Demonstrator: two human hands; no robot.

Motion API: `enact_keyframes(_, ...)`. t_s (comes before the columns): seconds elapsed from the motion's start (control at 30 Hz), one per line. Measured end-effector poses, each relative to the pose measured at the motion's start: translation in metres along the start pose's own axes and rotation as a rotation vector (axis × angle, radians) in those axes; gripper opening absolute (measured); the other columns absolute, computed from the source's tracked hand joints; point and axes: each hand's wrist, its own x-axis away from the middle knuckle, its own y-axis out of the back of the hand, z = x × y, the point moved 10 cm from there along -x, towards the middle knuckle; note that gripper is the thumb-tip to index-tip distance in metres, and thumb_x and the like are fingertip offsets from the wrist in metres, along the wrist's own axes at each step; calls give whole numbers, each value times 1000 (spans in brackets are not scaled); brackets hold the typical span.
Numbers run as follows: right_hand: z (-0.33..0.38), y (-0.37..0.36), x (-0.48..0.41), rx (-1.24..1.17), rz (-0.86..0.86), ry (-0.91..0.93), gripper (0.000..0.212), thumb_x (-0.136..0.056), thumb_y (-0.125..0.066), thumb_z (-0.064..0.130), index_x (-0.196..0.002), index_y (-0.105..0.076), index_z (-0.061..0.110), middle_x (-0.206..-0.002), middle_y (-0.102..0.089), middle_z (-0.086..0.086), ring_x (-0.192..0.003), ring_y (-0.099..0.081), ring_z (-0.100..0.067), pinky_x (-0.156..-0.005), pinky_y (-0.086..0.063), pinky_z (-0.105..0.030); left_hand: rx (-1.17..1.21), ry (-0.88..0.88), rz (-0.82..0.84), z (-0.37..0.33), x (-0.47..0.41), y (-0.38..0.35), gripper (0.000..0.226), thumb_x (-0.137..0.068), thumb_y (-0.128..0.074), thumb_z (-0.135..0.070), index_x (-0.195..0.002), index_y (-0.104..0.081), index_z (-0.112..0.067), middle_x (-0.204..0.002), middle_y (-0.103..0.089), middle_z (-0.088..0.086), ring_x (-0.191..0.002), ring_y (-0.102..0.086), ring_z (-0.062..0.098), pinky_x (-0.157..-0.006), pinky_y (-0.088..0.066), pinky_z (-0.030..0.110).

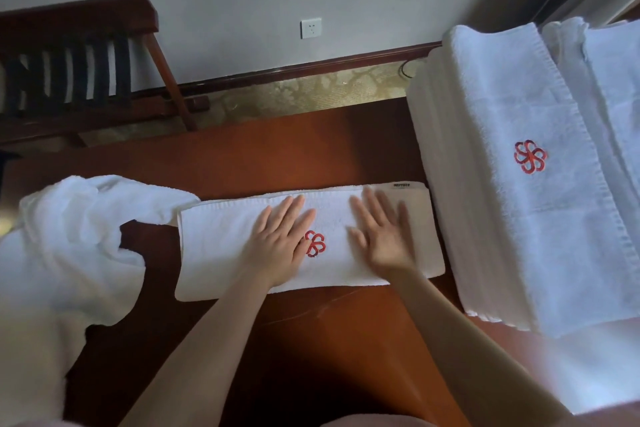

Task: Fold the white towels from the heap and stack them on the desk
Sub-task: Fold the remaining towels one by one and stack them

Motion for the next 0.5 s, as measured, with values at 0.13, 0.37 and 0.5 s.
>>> enact_keyframes(0.13, -33, 10, -5, 99, 20, -91, 63, -96, -23, 53, -153, -19, 27, -161, -13, -3, -148, -9, -21, -117, -4, -48, 6, -1, 16, 0, -1, 1, 55, -101, -19, -44, -152, -22, -23, -161, -11, 4, -148, -7, 23, -117, -17, 49)
enact_keyframes(0.37, 33, 21, 0, -92, -11, 51, 54, -99, -20, 36, -152, -22, 24, -160, -9, -3, -148, -3, -18, -117, 3, -47, 45, 0, -18, -2, 0, 16, 51, -98, -30, -37, -144, -43, -21, -155, -30, 4, -144, -25, 23, -113, -25, 47)
enact_keyframes(0.5, 79, -5, -3, -154, 70, 43, 50, -102, -26, 34, -152, -23, 27, -161, -10, -2, -149, -1, -20, -117, 8, -44, 70, -5, -54, 8, 8, 17, 52, -92, -39, -36, -140, -50, -19, -151, -37, 5, -141, -32, 23, -110, -26, 47)
